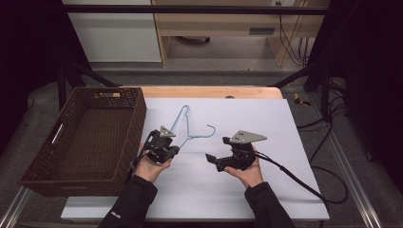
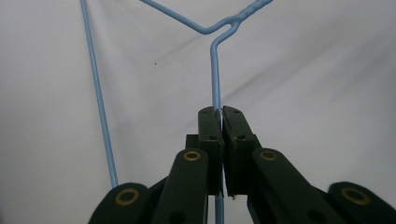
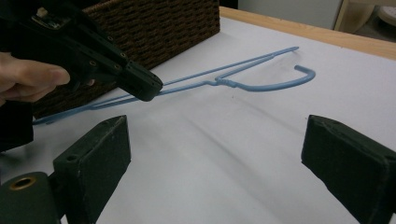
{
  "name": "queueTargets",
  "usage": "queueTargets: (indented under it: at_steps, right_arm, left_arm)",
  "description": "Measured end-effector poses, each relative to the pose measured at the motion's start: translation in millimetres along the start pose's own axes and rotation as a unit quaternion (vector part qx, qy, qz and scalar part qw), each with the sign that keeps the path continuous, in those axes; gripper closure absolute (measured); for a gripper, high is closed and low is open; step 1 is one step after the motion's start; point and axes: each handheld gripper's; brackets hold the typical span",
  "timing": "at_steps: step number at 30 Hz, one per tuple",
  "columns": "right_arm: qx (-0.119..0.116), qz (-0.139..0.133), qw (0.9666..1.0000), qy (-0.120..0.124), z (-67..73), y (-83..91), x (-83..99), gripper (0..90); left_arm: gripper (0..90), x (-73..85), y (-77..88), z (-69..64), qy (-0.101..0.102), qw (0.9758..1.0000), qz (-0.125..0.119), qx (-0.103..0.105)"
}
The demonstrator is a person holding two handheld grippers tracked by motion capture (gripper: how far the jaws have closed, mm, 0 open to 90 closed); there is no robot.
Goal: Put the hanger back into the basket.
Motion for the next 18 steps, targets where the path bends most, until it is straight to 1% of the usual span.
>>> queueTargets:
  at_steps: [3,9,10,13,18]
  right_arm:
    - [-0.003,0.004,1.0,-0.002,1.4,-6.7,0.5,9.1]
    - [-0.013,0.002,0.9998,-0.012,5.5,-23.5,0.4,10.9]
    - [-0.013,0.001,0.9998,-0.017,6.2,-27.3,1.0,11.4]
    - [-0.013,0.006,0.9997,-0.019,7.1,-35.4,2.8,11.9]
    - [-0.011,0.006,0.9995,-0.028,4.5,-46.9,5.6,13.7]
  left_arm:
    - [87.1,0.0,0.0,-0.2,-0.001,1.0,-0.003,0.0]
    - [87.1,0.1,0.5,0.3,0.0,1.0,-0.004,0.001]
    - [87.1,0.1,0.5,0.5,0.001,1.0,-0.004,0.001]
    - [87.1,0.1,0.7,0.7,0.001,1.0,-0.005,0.002]
    - [87.1,-0.4,1.7,0.7,0.001,1.0,-0.005,0.005]
Point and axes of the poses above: each handheld gripper's, and its own axes: y roughly backward along the jaws, x roughly out of its underside, z roughly to its left, and after that the axes turned 6 degrees about x, right-handed
